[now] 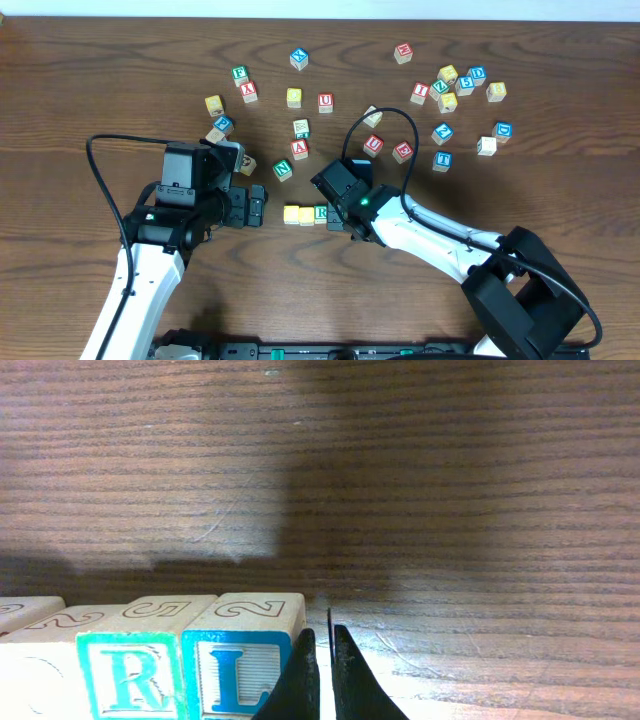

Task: Spell out CORL

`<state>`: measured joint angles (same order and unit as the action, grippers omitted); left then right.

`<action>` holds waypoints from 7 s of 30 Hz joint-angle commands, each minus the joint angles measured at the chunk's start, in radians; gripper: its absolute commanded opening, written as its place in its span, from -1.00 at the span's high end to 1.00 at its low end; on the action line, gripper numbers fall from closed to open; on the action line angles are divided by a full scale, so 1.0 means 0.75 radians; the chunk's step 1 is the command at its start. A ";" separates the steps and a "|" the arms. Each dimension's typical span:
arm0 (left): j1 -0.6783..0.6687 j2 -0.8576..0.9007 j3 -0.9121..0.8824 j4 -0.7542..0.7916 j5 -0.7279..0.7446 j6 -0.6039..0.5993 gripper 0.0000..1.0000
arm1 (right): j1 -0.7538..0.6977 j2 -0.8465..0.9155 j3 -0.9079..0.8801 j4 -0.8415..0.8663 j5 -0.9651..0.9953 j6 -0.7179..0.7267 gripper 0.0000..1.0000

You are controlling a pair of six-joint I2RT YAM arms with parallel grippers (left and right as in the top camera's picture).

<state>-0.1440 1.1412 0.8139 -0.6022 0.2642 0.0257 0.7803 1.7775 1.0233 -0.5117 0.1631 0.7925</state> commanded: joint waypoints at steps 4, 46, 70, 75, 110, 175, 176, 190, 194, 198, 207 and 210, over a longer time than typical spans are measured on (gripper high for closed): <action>0.006 0.003 -0.001 -0.003 0.006 -0.001 -0.96 | 0.025 -0.011 -0.009 -0.041 0.161 0.025 0.98; 0.006 0.003 -0.001 -0.003 0.006 -0.001 -0.96 | -0.060 -0.011 -0.009 0.339 -0.097 -0.461 0.98; 0.006 0.003 -0.001 -0.003 0.006 -0.001 -0.96 | 0.009 -0.011 -0.009 0.277 -0.112 -0.429 0.98; 0.006 0.003 -0.001 -0.003 0.006 -0.001 -0.96 | 0.011 -0.011 -0.009 0.273 -0.112 -0.424 0.98; 0.006 0.003 -0.001 -0.003 0.006 -0.001 -0.96 | 0.049 -0.011 -0.009 0.249 -0.077 -0.409 0.98; 0.006 0.003 -0.001 -0.003 0.006 -0.001 -0.96 | -0.317 -0.536 0.015 -0.003 0.407 -0.430 -0.99; 0.006 0.003 -0.001 -0.003 0.006 -0.001 -0.96 | -0.317 -0.536 0.015 -0.003 0.406 -0.430 -0.98; 0.006 0.003 -0.001 -0.003 0.006 -0.001 -0.96 | -0.317 -0.536 0.015 -0.004 0.393 -0.430 -0.99; 0.006 0.003 -0.001 -0.003 0.006 -0.001 -0.96 | -0.317 -0.536 0.015 -0.004 0.393 -0.430 -0.98; 0.006 0.002 -0.001 -0.003 0.006 -0.001 -0.96 | -0.317 -0.536 0.015 -0.004 0.393 -0.430 -0.99; 0.006 -0.217 -0.008 -0.100 -0.021 -0.001 -0.96 | -0.317 -0.536 0.015 -0.004 0.393 -0.430 -0.98; 0.006 -0.366 -0.055 -0.113 -0.029 -0.001 -0.96 | -0.317 -0.536 0.015 -0.004 0.393 -0.430 -0.99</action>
<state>-0.1440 0.9749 0.8078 -0.6796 0.2562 0.0257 0.5468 1.3830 1.0206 -0.5129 0.4450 0.4660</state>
